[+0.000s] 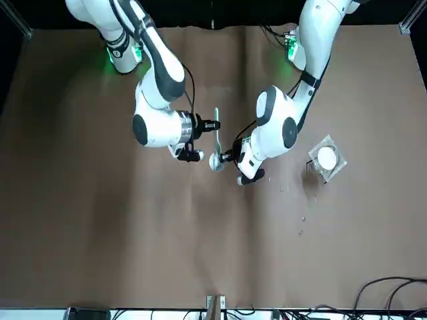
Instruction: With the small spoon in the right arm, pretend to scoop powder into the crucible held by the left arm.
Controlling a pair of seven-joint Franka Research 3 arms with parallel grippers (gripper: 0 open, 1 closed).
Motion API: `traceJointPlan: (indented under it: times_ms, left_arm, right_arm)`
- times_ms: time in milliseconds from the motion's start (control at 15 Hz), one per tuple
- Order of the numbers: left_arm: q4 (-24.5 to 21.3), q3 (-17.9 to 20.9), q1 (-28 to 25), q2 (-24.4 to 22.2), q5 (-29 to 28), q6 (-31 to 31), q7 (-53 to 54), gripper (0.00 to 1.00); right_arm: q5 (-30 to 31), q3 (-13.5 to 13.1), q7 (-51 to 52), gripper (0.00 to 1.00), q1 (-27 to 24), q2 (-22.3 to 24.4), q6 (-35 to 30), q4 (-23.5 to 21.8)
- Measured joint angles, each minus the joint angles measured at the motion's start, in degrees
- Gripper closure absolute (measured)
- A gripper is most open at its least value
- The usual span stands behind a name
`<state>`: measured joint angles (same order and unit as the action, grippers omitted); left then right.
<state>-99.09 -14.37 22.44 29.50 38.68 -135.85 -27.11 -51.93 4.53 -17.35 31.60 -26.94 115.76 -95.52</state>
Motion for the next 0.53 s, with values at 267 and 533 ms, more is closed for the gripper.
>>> traceJointPlan:
  times_ms: [267,533]
  left_arm:
    - [0.0,0.0,0.01,0.16,0.0,0.0,0.0,0.93]
    - [0.12,0.0,0.01,0.16,0.0,0.0,0.0,0.93]
  right_arm:
    - [-0.89,0.0,-0.29,0.8,-0.76,-0.94,-0.55,0.54]
    - [0.32,-0.22,-0.06,0.8,-2.25,-0.89,-1.5,2.06]
